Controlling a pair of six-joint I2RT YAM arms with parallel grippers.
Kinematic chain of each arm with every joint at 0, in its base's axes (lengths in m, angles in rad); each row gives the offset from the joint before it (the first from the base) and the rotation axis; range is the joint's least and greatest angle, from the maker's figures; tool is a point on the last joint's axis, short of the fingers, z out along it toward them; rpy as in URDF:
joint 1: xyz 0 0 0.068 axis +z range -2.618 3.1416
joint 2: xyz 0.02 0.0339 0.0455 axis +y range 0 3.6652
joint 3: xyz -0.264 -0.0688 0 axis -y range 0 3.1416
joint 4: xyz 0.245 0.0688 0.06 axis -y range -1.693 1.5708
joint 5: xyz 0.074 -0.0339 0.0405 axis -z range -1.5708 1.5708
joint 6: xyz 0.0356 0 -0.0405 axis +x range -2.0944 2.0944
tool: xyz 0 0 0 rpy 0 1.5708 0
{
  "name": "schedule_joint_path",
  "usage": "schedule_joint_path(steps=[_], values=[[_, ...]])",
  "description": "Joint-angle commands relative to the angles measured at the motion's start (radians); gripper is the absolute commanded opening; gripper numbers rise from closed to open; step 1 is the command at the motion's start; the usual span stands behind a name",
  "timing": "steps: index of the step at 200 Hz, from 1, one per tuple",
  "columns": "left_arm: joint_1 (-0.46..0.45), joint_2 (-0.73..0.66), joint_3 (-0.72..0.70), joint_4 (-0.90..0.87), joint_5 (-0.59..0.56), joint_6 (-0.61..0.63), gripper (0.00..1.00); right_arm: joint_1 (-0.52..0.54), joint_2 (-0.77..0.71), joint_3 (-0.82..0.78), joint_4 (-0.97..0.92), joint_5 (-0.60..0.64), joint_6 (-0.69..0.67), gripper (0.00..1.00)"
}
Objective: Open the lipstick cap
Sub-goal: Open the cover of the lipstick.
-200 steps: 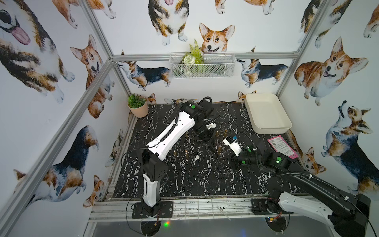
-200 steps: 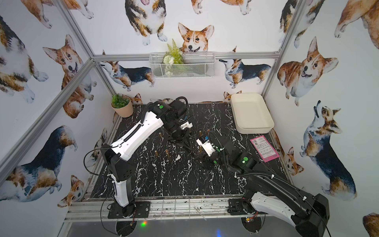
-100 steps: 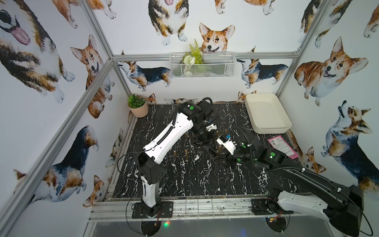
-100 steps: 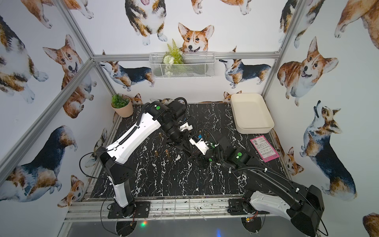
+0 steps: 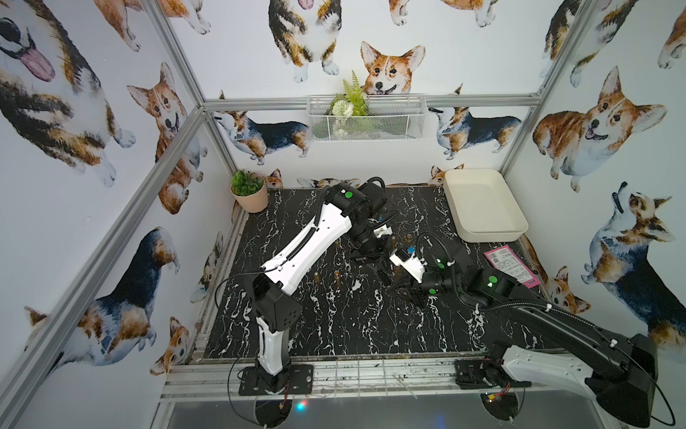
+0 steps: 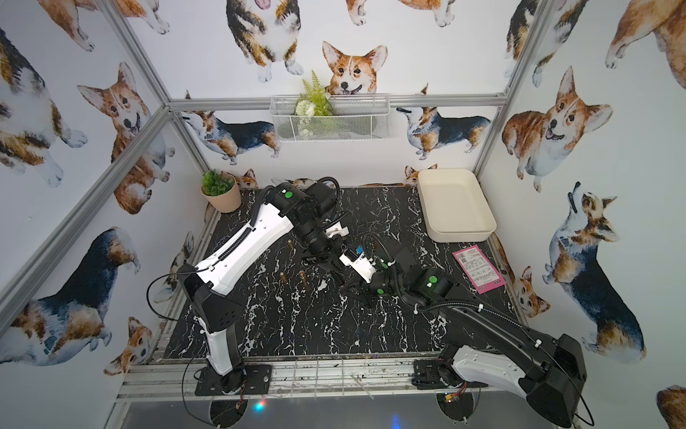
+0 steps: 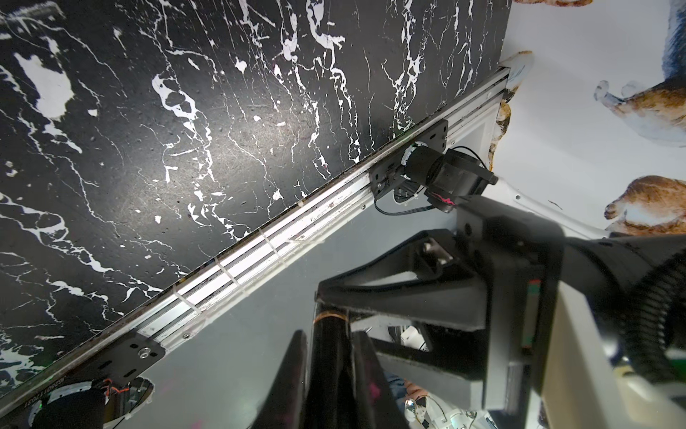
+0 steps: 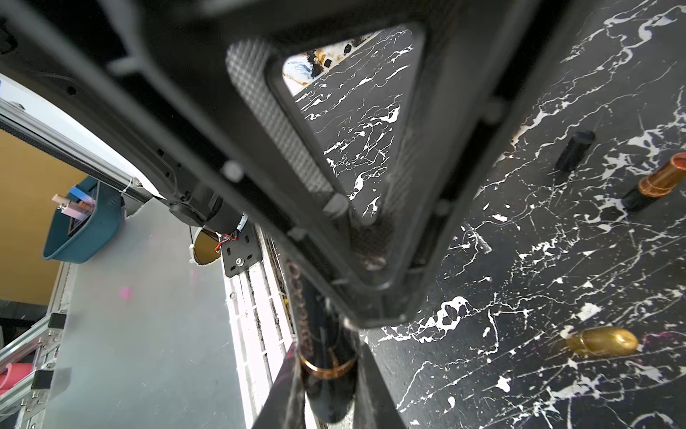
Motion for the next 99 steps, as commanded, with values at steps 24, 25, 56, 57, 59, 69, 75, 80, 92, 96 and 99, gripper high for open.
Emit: schedule_joint_path(steps=[24,25,56,57,59,69,75,80,92,96,99], values=[[-0.002,-0.004,0.007,-0.039,0.032,0.01,0.13,0.002,-0.021,0.004,0.026,0.019,0.005,0.11],[-0.002,-0.004,0.006,-0.039,0.032,0.01,0.14,0.002,-0.022,0.003,0.025,0.02,0.005,0.11],[0.003,-0.027,-0.004,-0.042,0.04,0.01,0.44,0.003,-0.033,-0.004,0.023,0.031,0.0,0.09],[0.004,-0.028,-0.005,-0.042,0.04,0.01,0.44,0.003,-0.033,-0.004,0.023,0.031,0.0,0.08],[0.005,-0.03,-0.005,-0.043,0.04,0.009,0.46,0.003,-0.033,-0.004,0.024,0.03,0.001,0.08],[0.007,-0.038,-0.009,-0.043,0.043,0.008,0.49,0.003,-0.03,-0.004,0.027,0.029,0.001,0.08],[0.007,-0.042,-0.011,-0.043,0.045,0.008,0.49,0.003,-0.029,-0.004,0.028,0.028,0.002,0.08],[0.007,-0.045,-0.012,-0.045,0.044,0.008,0.5,0.003,-0.028,-0.005,0.03,0.028,0.001,0.08],[0.008,-0.048,-0.013,-0.046,0.04,0.01,0.46,0.004,-0.025,-0.005,0.032,0.031,0.001,0.08],[0.008,-0.05,-0.013,-0.046,0.04,0.009,0.44,0.004,-0.024,-0.005,0.032,0.032,0.001,0.08],[0.008,-0.051,-0.015,-0.046,0.041,0.009,0.43,0.004,-0.022,-0.005,0.032,0.032,0.0,0.08]])
